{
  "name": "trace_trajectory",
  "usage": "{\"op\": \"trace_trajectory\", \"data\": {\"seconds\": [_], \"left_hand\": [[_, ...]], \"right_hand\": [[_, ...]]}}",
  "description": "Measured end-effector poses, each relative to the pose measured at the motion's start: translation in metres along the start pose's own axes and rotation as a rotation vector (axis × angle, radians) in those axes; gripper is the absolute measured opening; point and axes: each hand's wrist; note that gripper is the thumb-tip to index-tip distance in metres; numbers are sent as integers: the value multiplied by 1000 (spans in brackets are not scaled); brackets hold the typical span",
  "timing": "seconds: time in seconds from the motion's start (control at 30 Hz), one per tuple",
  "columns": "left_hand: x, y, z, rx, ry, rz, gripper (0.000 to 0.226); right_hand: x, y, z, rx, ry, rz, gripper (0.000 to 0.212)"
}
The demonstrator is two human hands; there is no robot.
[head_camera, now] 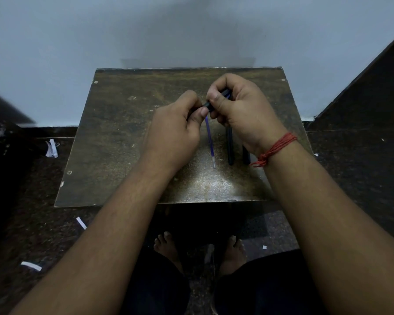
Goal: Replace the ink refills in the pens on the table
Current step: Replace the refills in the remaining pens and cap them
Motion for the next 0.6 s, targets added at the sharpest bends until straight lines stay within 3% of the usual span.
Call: {"op": "trace_trajectory", "data": {"seconds": [0.6], "left_hand": [[7,4,1,50,-70,-25,18]], "right_hand": [[2,-5,-4,9,-26,-29,21]]}}
Point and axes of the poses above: each hand's wrist, its own z-axis towards the middle knuckle, its own x-axis out of the back of the hand, y = z × x, and after that the axes turned 8 degrees about y, right-handed
